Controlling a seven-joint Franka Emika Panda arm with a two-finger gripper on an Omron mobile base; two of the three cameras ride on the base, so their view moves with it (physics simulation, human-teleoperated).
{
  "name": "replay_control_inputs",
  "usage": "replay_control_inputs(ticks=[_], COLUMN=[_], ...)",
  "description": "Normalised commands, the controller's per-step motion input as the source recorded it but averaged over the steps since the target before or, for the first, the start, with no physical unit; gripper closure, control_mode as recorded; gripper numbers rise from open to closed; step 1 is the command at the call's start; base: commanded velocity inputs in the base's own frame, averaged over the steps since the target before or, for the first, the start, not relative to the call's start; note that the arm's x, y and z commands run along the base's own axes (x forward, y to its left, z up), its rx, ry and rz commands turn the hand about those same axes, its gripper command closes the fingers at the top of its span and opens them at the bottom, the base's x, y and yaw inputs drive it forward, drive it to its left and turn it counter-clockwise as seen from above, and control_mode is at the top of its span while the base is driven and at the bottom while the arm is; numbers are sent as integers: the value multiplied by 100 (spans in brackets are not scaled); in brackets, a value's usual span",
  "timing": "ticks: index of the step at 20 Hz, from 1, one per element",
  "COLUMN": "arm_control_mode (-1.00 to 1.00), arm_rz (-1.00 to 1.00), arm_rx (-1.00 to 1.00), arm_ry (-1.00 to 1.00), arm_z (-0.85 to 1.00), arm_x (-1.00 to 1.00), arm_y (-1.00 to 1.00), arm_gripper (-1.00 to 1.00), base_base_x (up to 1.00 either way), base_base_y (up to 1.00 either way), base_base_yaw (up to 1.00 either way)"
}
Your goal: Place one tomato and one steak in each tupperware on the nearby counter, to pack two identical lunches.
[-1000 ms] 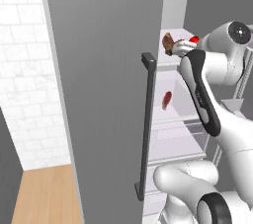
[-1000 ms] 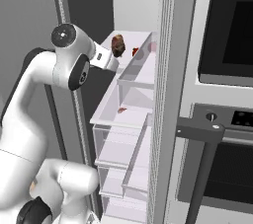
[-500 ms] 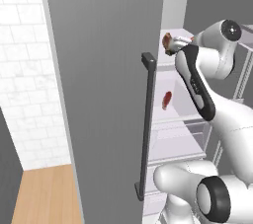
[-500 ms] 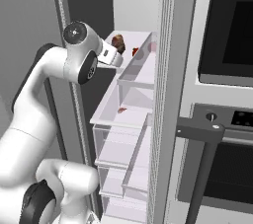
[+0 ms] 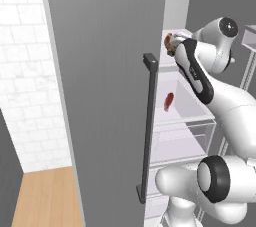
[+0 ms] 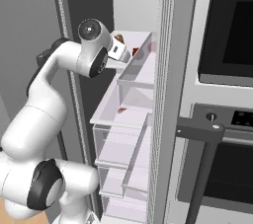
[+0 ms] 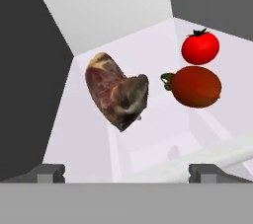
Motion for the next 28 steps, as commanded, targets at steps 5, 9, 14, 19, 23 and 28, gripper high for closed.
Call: replay_control_inputs(ticks=[5, 9, 14, 19, 23, 28], arm_control_mode=[-100, -100, -100, -100, -100, -100], arm_rz=[0, 0, 0, 1, 1, 1], arm_rx=[0, 0, 1, 0, 0, 0], arm_ry=[0, 0, 0, 0, 2, 4], arm_z=[-6, -6, -10, -12, -9, -14], arm_x=[38, 29, 34, 36, 36, 27], arm_y=[0, -8, -18, -8, -1, 0], arm_gripper=[-100, -100, -100, -100, -100, -100], base_base_x=[0, 0, 0, 0, 0, 0], base_base_y=[0, 0, 0, 0, 0, 0], base_base_yaw=[0, 0, 0, 0, 0, 0])
